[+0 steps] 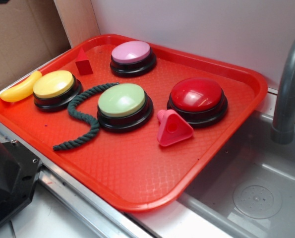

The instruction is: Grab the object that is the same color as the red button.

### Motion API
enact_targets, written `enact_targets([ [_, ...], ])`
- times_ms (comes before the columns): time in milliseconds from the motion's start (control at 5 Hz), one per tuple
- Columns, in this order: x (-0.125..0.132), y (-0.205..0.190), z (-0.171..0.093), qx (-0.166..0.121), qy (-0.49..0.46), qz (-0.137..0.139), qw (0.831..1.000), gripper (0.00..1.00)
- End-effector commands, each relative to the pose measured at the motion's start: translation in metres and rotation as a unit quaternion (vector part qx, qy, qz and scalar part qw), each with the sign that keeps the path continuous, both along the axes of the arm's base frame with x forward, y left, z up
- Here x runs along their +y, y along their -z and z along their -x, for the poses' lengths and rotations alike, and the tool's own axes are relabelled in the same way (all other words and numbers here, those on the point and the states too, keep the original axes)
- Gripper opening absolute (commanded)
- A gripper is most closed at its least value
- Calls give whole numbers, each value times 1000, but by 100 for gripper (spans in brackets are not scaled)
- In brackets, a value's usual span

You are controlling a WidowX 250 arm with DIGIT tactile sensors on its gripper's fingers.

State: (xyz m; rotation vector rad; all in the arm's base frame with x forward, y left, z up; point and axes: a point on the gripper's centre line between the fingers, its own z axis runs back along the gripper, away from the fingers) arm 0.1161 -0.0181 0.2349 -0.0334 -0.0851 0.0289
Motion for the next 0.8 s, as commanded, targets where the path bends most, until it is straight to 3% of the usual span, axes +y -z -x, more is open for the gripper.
enact_targets([
  [0, 0, 0, 0, 0, 0, 0, 1000, 100],
  [200, 11, -2, -13, 1, -34, 27, 999, 100],
  [400, 26, 3, -30, -2, -109, 23, 994, 100],
  [600, 53, 12, -51, 10, -166, 47, 985, 100],
])
